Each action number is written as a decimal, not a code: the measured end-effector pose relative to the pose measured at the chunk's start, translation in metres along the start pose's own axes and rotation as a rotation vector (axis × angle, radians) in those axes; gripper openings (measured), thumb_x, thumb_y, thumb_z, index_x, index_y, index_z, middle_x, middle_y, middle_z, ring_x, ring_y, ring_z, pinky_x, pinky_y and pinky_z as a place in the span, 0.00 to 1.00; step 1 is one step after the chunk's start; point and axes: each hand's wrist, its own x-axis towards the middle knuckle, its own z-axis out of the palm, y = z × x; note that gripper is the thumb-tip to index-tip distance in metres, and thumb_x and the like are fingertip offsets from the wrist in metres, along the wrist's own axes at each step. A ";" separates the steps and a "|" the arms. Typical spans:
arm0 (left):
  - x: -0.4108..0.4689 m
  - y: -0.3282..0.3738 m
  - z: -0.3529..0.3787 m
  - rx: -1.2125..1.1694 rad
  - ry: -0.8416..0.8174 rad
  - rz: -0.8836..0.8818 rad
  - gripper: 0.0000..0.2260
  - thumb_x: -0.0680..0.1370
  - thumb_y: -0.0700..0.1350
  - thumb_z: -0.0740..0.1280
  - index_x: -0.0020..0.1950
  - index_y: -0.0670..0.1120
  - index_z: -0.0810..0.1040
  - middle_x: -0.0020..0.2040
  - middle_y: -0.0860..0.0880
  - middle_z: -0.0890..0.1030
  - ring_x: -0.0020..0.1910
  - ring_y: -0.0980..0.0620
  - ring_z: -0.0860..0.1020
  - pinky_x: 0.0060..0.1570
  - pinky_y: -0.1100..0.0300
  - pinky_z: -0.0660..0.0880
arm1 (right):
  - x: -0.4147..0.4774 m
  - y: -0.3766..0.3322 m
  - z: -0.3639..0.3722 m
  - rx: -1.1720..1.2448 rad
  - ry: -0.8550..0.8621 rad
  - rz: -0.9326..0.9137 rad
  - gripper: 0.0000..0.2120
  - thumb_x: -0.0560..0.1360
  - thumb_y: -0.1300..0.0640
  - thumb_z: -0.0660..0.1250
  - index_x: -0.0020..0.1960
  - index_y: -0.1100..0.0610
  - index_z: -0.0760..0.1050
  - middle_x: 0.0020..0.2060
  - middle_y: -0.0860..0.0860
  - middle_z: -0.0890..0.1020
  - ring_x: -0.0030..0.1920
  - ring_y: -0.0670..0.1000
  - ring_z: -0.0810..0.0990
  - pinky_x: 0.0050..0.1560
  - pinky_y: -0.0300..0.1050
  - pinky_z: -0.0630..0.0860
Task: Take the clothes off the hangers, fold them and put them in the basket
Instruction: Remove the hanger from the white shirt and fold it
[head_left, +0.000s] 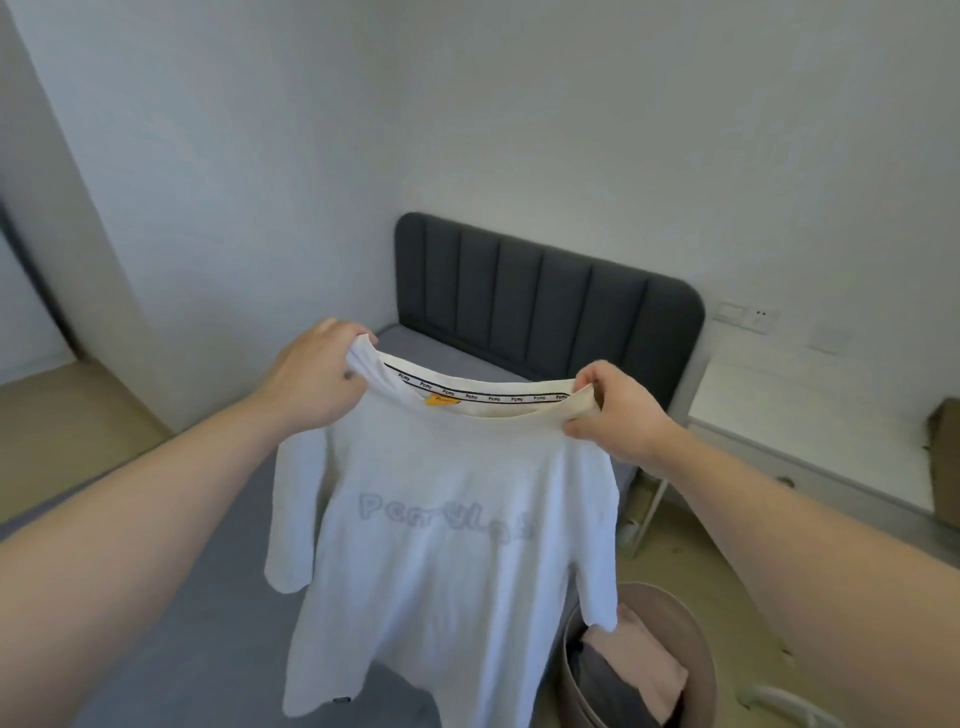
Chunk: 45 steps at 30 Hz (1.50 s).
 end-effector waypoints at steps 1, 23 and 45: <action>-0.002 0.002 0.003 0.000 0.016 0.012 0.21 0.72 0.35 0.63 0.64 0.47 0.75 0.60 0.47 0.75 0.62 0.45 0.73 0.58 0.52 0.71 | -0.002 0.004 0.000 0.022 0.036 -0.005 0.20 0.69 0.59 0.76 0.54 0.48 0.70 0.43 0.50 0.80 0.44 0.51 0.81 0.41 0.49 0.81; -0.070 0.058 -0.003 0.008 0.058 -0.430 0.05 0.78 0.37 0.59 0.53 0.45 0.69 0.49 0.45 0.76 0.44 0.42 0.74 0.33 0.55 0.71 | -0.042 0.043 -0.056 -0.512 -0.008 -0.076 0.24 0.67 0.28 0.66 0.49 0.46 0.73 0.40 0.44 0.80 0.39 0.47 0.80 0.43 0.52 0.82; -0.083 0.019 0.002 0.358 -0.063 -0.184 0.07 0.75 0.34 0.65 0.43 0.44 0.71 0.43 0.47 0.68 0.48 0.38 0.75 0.41 0.54 0.67 | -0.027 0.062 -0.031 -0.431 0.123 0.240 0.03 0.77 0.60 0.60 0.45 0.56 0.72 0.39 0.53 0.77 0.38 0.54 0.78 0.36 0.45 0.75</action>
